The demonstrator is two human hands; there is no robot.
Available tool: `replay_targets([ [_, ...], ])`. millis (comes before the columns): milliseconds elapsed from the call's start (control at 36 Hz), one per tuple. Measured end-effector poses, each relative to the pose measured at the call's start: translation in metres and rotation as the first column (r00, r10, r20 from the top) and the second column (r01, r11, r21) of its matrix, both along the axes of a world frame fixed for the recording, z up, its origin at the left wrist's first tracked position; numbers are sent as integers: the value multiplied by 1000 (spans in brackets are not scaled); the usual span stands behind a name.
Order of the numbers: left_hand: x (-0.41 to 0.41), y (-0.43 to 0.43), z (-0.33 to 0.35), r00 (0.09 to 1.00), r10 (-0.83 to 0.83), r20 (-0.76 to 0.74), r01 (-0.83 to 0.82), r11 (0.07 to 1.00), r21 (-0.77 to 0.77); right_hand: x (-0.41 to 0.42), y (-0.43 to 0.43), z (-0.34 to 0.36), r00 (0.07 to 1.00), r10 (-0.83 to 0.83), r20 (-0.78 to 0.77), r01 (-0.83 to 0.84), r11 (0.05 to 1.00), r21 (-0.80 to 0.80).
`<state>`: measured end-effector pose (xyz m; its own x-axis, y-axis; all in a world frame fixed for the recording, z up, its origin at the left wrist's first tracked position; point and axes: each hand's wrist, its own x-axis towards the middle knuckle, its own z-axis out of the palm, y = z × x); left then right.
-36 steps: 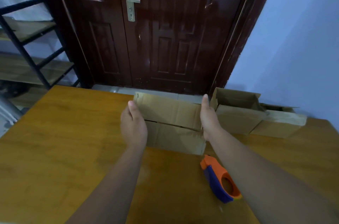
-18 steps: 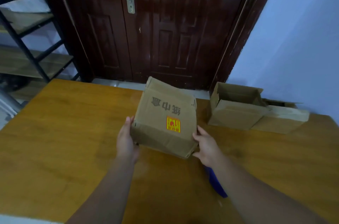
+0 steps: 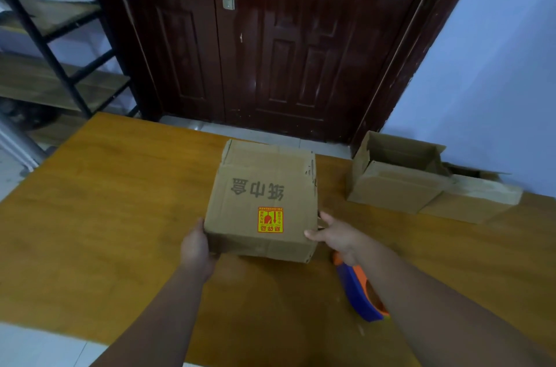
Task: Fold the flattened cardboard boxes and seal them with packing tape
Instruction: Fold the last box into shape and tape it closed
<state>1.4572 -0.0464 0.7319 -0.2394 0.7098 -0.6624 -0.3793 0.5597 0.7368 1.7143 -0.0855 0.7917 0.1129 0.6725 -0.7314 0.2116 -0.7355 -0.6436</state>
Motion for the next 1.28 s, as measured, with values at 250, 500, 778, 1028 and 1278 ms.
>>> replay_targets([
  [250,5,14,9,983,-185,9,185,983,-4,-4,-4,9,941,-174,-290,165,985,-54],
  [500,3,-3,-1,964,-252,-79,263,943,205,0,-16,4,993,-7,-118,23,991,133],
  [778,-2,-12,-7,884,-413,-220,462,845,268,-8,-25,-11,996,-52,79,32,971,235],
  [1028,-12,-10,-2,694,-550,-465,672,727,142,5,-29,-12,900,-362,-241,376,926,13],
  [1278,-19,-12,6,858,-495,141,490,869,67,11,-32,-18,794,-460,-398,431,887,-166],
])
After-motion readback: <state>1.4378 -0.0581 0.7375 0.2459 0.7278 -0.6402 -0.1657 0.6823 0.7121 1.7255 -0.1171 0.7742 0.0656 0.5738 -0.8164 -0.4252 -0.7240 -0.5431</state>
